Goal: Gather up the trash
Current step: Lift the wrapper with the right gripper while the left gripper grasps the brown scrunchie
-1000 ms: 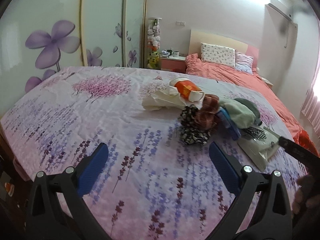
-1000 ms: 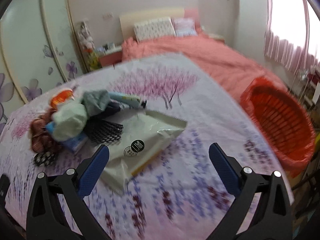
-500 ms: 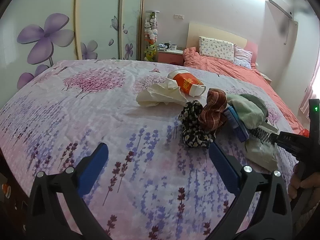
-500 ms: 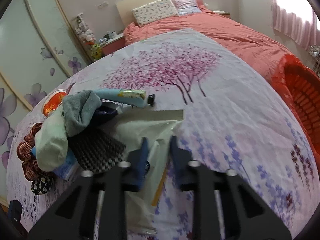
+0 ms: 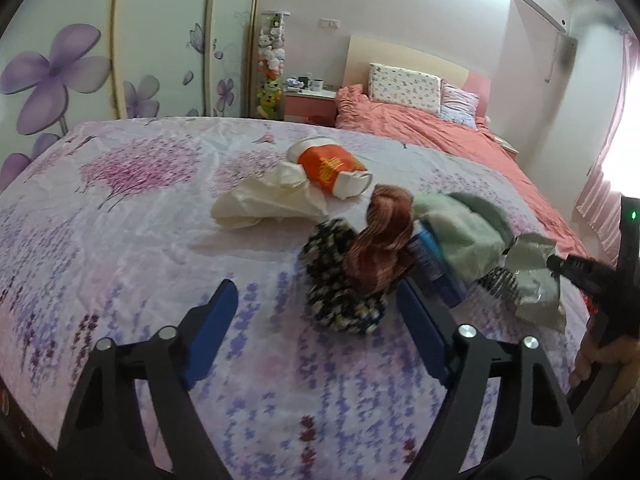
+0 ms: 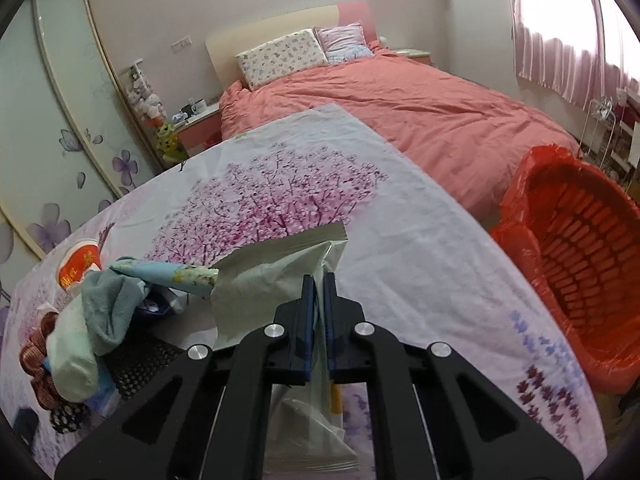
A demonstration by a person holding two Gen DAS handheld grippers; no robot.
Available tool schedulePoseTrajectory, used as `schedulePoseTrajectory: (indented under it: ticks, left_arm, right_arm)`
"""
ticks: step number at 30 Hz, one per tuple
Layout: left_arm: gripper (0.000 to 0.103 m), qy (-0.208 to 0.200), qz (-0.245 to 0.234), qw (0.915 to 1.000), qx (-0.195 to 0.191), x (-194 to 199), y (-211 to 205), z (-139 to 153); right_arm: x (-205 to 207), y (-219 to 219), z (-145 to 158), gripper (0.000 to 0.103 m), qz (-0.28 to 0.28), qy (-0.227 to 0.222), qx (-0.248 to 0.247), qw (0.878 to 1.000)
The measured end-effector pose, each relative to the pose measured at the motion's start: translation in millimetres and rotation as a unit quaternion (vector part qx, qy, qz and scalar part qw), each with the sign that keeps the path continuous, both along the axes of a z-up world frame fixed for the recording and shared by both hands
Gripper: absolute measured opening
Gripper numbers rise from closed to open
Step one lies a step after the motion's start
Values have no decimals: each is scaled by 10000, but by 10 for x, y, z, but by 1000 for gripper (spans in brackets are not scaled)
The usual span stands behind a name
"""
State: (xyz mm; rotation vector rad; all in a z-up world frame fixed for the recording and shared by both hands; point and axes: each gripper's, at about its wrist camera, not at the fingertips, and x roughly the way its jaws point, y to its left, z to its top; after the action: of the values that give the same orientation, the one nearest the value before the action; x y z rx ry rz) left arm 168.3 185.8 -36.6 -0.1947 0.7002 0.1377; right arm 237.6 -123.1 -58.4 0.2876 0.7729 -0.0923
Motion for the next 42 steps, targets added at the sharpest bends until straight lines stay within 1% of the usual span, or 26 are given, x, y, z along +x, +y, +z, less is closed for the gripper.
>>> schedulePoseTrajectory:
  ticks: [3,5,7,9,10,11,12,13,16,19,24,29,32,36,42]
  left_arm:
    - [69,-41,-121,9999,25,109,-79,49]
    - [58,-6,-197,9998,97,204,-143,62]
    - [53,54,-254,9996,135,300,-185,68]
    - [52,81,-340,9992,173,400,-211,76]
    - [51,111,-363,9990,250,454,-239,71]
    - [42,187,-378,9987,287,508,-252,58]
    - [35,218,-416,9985,264,537,-256,53]
    - [24,263,-499,9983,163,582,-254,46]
    - [15,240,-575,9981,11,621,-224,81]
    - [14,172,-603,9980,-117,599,-167,163]
    - [13,23,-581,9982,-129,564,-133,367]
    - [13,-181,-643,9975,-246,540,-117,629]
    - [13,-295,-676,9971,-198,512,-160,800]
    - [13,-444,-790,9958,-99,466,-316,1001]
    - [13,-564,-1147,9917,-151,421,-713,1213]
  right_arm:
    - [-2,14,-34,5,67,37,-22,10000]
    - [-6,27,-44,5,128,46,-23,9999]
    - [-27,36,-35,5,181,44,-9,9998]
    - [-39,27,-18,5,219,28,9,9998]
    - [-45,29,-12,5,240,25,14,9997]
    - [-58,27,0,5,263,21,15,9997]
    - [-65,24,8,5,279,16,11,9996]
    - [-78,26,16,5,301,8,6,9995]
    - [-108,36,47,5,372,-26,-10,9993]
    - [-135,47,107,5,464,-107,-12,9989]
    - [-179,40,264,5,578,-309,43,9978]
    - [-218,16,408,5,566,-495,-8,9972]
    - [-259,-28,512,5,528,-627,-23,9966]
    - [-326,-102,623,5,460,-771,-15,9960]
    - [-419,-323,791,5,276,-972,-39,9949]
